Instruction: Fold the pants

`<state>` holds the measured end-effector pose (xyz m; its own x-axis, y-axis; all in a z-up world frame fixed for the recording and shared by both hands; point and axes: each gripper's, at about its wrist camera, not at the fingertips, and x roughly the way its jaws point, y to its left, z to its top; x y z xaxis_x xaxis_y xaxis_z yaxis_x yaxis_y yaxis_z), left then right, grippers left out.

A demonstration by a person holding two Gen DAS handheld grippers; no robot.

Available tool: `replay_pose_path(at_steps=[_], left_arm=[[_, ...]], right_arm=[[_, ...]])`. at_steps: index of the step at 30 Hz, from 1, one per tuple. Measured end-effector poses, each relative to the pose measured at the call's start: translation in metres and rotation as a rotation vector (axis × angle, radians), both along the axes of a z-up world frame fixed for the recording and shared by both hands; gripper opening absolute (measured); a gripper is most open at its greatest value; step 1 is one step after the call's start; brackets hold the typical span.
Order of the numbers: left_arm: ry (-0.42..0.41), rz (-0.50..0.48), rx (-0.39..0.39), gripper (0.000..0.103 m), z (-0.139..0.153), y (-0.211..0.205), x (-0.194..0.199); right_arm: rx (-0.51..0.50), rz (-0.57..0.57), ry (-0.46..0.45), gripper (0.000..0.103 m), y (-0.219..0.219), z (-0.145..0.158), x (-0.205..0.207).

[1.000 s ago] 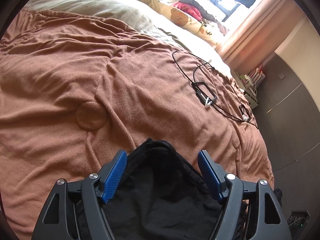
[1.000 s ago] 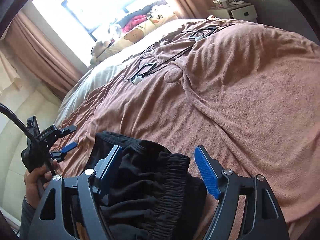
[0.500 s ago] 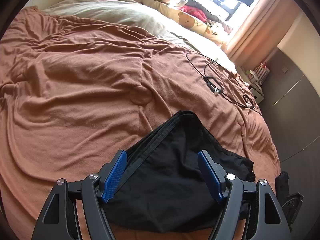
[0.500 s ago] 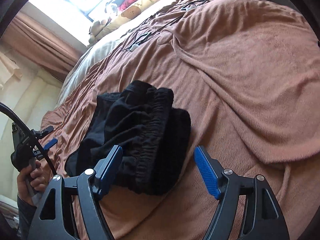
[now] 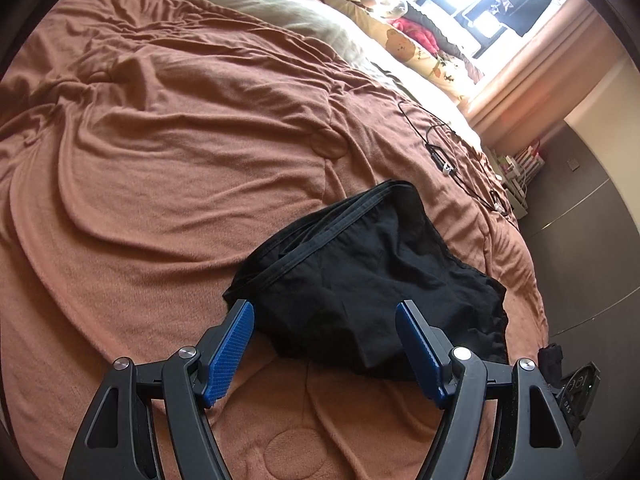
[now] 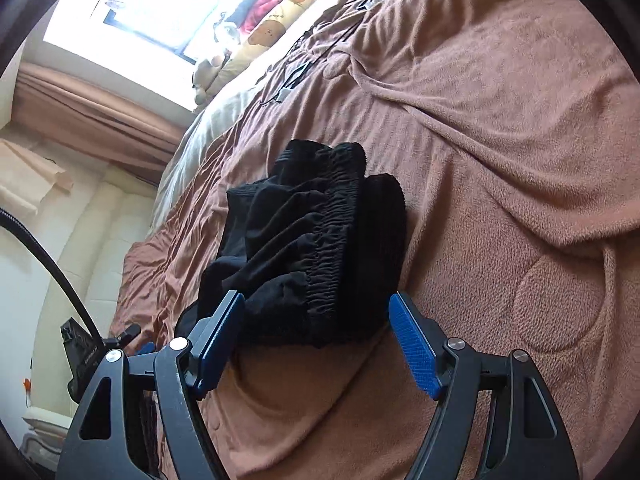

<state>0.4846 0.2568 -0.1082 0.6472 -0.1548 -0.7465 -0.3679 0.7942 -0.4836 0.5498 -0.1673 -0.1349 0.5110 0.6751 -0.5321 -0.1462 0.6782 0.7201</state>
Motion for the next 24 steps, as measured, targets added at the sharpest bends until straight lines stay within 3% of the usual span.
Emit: replay_pose_path(at_steps=[5, 8, 9, 12, 20, 23, 24], left_arm=[[0.012, 0.049, -0.071, 0.075, -0.022, 0.014, -0.018], [0.01, 0.071, -0.105, 0.075, -0.031, 0.019, -0.024], [0.009, 0.076, -0.118, 0.075, -0.034, 0.02, -0.024], [0.013, 0.075, -0.143, 0.074, -0.042, 0.02, -0.021], [0.028, 0.078, -0.192, 0.073, -0.065, 0.021, -0.003], [0.048, 0.083, -0.183, 0.073, -0.074, 0.022, 0.004], [0.055, 0.089, -0.181, 0.073, -0.077, 0.024, 0.006]], right_arm=[[-0.081, 0.068, -0.042, 0.069, 0.022, 0.0, 0.01], [-0.121, 0.109, -0.033, 0.041, 0.037, -0.004, 0.017], [-0.148, 0.109, -0.024, 0.027, 0.04, -0.006, 0.018], [-0.183, 0.111, -0.028, 0.015, 0.043, -0.004, 0.017], [-0.222, 0.095, -0.024, 0.013, 0.039, 0.002, -0.001], [-0.205, 0.096, 0.009, 0.026, 0.037, 0.002, -0.003], [-0.192, 0.107, 0.01, 0.036, 0.037, 0.003, -0.005]])
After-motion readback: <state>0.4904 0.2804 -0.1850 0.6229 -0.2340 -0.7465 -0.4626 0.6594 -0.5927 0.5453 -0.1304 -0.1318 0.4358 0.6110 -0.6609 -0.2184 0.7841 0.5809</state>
